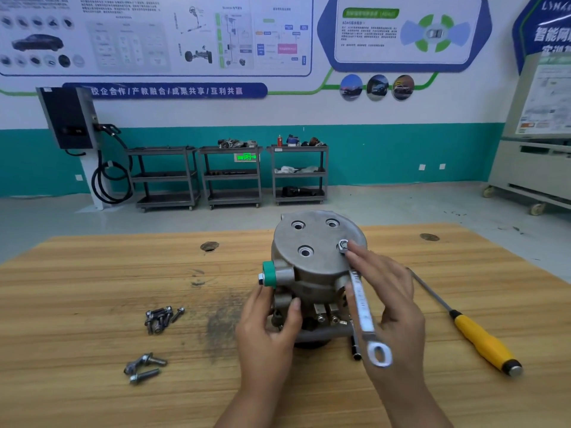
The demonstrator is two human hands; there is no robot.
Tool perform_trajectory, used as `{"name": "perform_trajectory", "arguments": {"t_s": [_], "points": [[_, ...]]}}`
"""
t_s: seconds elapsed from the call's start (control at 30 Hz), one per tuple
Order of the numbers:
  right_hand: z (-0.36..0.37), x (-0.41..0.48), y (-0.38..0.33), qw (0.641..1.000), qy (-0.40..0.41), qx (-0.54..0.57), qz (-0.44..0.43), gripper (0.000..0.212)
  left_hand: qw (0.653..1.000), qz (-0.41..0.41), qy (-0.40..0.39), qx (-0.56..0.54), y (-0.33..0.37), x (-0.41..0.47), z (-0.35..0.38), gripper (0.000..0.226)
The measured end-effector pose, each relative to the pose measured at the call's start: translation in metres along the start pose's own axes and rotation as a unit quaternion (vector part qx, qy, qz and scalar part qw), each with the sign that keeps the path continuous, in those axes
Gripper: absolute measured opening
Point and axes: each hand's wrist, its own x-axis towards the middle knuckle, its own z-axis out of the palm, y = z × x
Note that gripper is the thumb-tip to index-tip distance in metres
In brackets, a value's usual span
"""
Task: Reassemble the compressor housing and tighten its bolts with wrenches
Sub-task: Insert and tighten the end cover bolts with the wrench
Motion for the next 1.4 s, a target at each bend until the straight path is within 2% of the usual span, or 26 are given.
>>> {"name": "perform_trajectory", "arguments": {"t_s": [0.1, 0.27, 0.37, 0.57, 0.67, 0.73, 0.83, 1.0, 1.1, 1.4], "points": [[0.0, 0.002, -0.001, 0.999, -0.016, -0.033, -0.04, 0.033, 1.0, -0.005, 0.001, -0.007, -0.002, -0.001, 0.0, 0.039], [-0.003, 0.023, 0.0, 0.99, -0.069, -0.071, -0.101, 0.029, 0.999, 0.0, 0.013, -0.034, -0.002, 0.002, -0.001, 0.017], [-0.003, 0.04, -0.002, 0.984, -0.112, -0.074, -0.115, 0.027, 0.999, -0.002, 0.011, -0.044, -0.003, 0.001, -0.001, 0.02], [-0.003, 0.063, -0.006, 0.98, -0.196, -0.021, -0.011, 0.022, 0.999, 0.011, 0.015, -0.05, 0.0, 0.002, -0.001, 0.037], [-0.001, 0.067, -0.007, 0.974, -0.227, -0.007, -0.004, 0.018, 0.999, 0.01, 0.02, -0.043, -0.001, 0.0, -0.001, 0.034], [0.0, 0.068, -0.007, 0.971, -0.237, 0.021, 0.008, 0.017, 0.999, -0.001, 0.026, -0.04, -0.002, -0.002, -0.001, 0.023], [0.001, 0.068, -0.006, 0.972, -0.234, 0.027, 0.006, 0.016, 0.999, -0.013, 0.025, -0.046, -0.005, -0.003, 0.001, 0.007], [0.003, 0.058, -0.001, 0.983, -0.171, -0.016, -0.068, 0.009, 0.999, -0.003, 0.024, -0.038, -0.003, -0.002, -0.001, 0.012], [0.003, 0.054, 0.002, 0.982, -0.135, -0.05, -0.122, 0.019, 0.999, 0.006, 0.027, -0.039, 0.001, -0.003, 0.0, 0.017], [0.009, 0.052, 0.004, 0.974, -0.113, -0.084, -0.177, 0.021, 0.999, 0.004, 0.037, -0.025, 0.004, -0.003, 0.0, 0.014]]}}
